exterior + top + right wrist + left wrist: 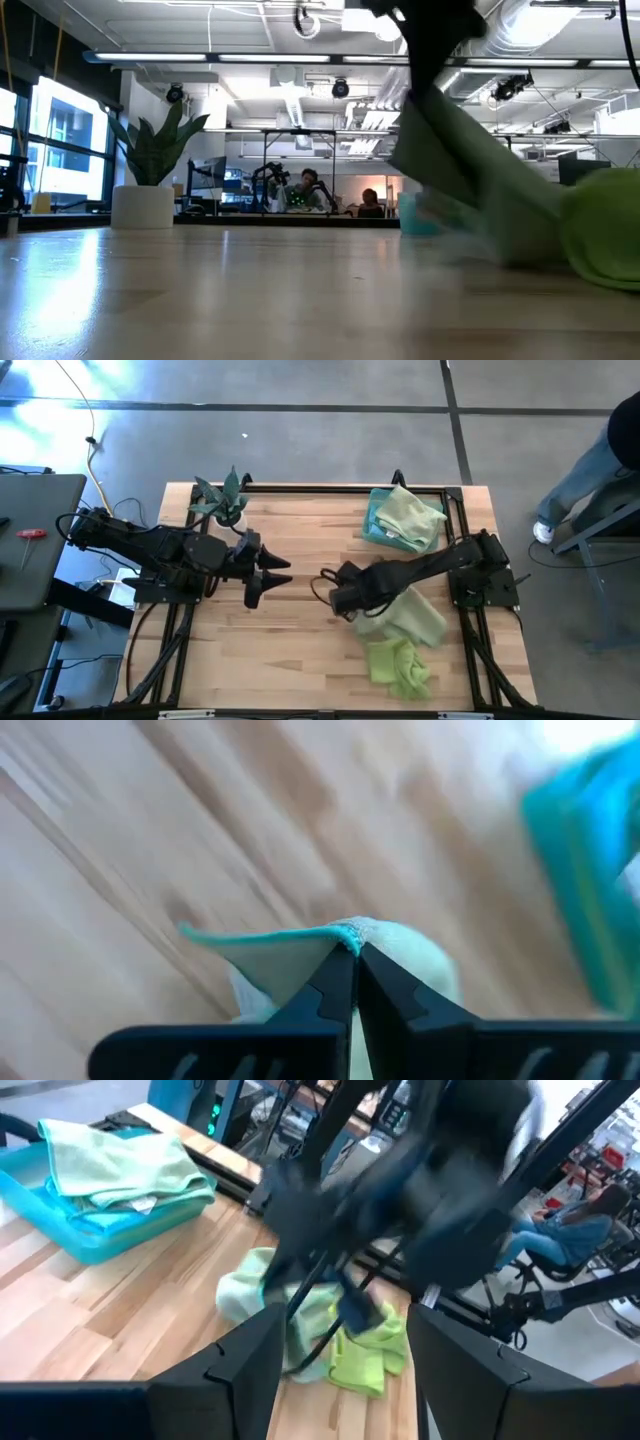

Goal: Fold microfiber towels
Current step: Fold the green microfiber cloth

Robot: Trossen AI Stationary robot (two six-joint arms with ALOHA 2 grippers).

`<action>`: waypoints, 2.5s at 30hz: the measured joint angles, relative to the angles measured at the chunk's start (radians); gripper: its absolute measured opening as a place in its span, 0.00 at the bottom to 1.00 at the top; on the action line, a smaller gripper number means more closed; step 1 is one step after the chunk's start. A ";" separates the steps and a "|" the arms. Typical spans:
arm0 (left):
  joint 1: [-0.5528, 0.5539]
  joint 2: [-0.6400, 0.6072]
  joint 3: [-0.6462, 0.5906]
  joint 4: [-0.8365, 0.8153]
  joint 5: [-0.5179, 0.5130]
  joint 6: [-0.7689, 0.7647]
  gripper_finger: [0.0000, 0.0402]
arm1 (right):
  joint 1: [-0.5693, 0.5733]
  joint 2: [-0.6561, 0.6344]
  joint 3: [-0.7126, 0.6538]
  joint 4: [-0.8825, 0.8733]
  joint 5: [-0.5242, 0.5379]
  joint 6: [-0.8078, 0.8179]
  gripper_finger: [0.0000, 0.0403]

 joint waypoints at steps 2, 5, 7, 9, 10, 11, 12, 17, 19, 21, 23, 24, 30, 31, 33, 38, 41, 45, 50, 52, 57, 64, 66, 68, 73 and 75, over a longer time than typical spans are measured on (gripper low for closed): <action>-0.001 0.000 0.000 -0.019 0.003 0.000 0.50 | 0.000 0.000 0.101 -0.037 0.062 -0.018 0.00; -0.010 0.000 0.000 -0.048 0.005 0.008 0.50 | 0.000 0.000 0.243 -0.085 0.142 -0.047 0.00; -0.019 0.005 0.000 -0.058 0.006 0.053 0.50 | 0.000 -0.001 0.325 -0.102 0.185 -0.071 0.00; -0.035 0.017 -0.001 -0.059 0.006 0.148 0.50 | -0.003 -0.001 0.394 -0.100 0.218 -0.098 0.00; -0.044 0.023 -0.001 -0.059 0.006 0.205 0.50 | -0.006 -0.001 0.423 -0.099 0.225 -0.110 0.00; -0.051 0.029 -0.001 -0.057 0.006 0.259 0.50 | -0.010 -0.001 0.447 -0.096 0.230 -0.116 0.00; -0.056 0.036 -0.001 -0.049 0.003 0.306 0.50 | -0.014 -0.002 0.468 -0.097 0.231 -0.126 0.00; -0.062 0.086 -0.001 0.023 -0.072 0.410 0.50 | -0.039 -0.002 0.526 -0.084 0.238 -0.155 0.00; -0.053 0.109 -0.001 0.051 -0.102 0.438 0.50 | -0.048 -0.002 0.530 -0.070 0.238 -0.160 0.00; -0.043 0.135 -0.001 0.095 -0.123 0.464 0.50 | -0.054 -0.002 0.525 -0.045 0.236 -0.166 0.00; -0.034 0.154 -0.001 0.130 -0.158 0.480 0.50 | -0.058 -0.001 0.523 -0.043 0.224 -0.177 0.00; -0.028 0.161 -0.001 0.160 -0.179 0.483 0.50 | -0.059 -0.001 0.523 -0.040 0.221 -0.179 0.00; 0.014 0.171 -0.001 0.255 -0.198 0.426 0.50 | -0.064 -0.001 0.524 -0.026 0.239 -0.181 0.00; 0.019 0.171 -0.001 0.258 -0.198 0.420 0.50 | -0.066 -0.001 0.523 -0.023 0.239 -0.182 0.00; 0.027 0.171 -0.001 0.257 -0.197 0.420 0.50 | -0.067 -0.001 0.523 -0.020 0.239 -0.182 0.00; 0.051 0.194 0.001 0.270 -0.154 0.421 0.50 | -0.073 -0.001 0.523 0.024 0.242 -0.220 0.00; 0.070 0.227 -0.002 0.254 -0.147 0.435 0.50 | -0.073 -0.001 0.523 0.064 0.241 -0.250 0.00; 0.084 0.248 -0.001 0.245 -0.138 0.412 0.50 | -0.073 -0.001 0.523 0.075 0.241 -0.267 0.00; 0.065 0.239 -0.001 0.241 -0.246 0.408 0.47 | -0.072 -0.001 0.523 0.051 0.238 -0.267 0.00; 0.062 0.225 0.001 0.246 -0.238 0.427 0.42 | -0.072 -0.001 0.523 0.046 0.240 -0.266 0.00; 0.079 0.218 0.000 0.226 -0.062 0.424 0.20 | -0.073 -0.001 0.523 0.046 0.245 -0.268 0.00; 0.104 0.224 0.000 0.225 0.006 0.367 0.02 | -0.072 -0.001 0.523 0.046 0.246 -0.271 0.00; 0.109 0.224 0.000 0.222 0.006 0.367 0.05 | -0.072 0.000 0.523 0.046 0.245 -0.271 0.00; 0.109 0.224 0.000 0.207 -0.001 0.361 0.05 | -0.072 0.000 0.523 0.046 0.245 -0.270 0.00; 0.108 0.224 0.000 0.180 -0.038 0.332 0.01 | -0.071 0.000 0.523 0.046 0.238 -0.298 0.00; 0.108 0.221 0.000 0.179 -0.023 0.332 0.01 | -0.069 0.000 0.523 0.046 0.232 -0.312 0.02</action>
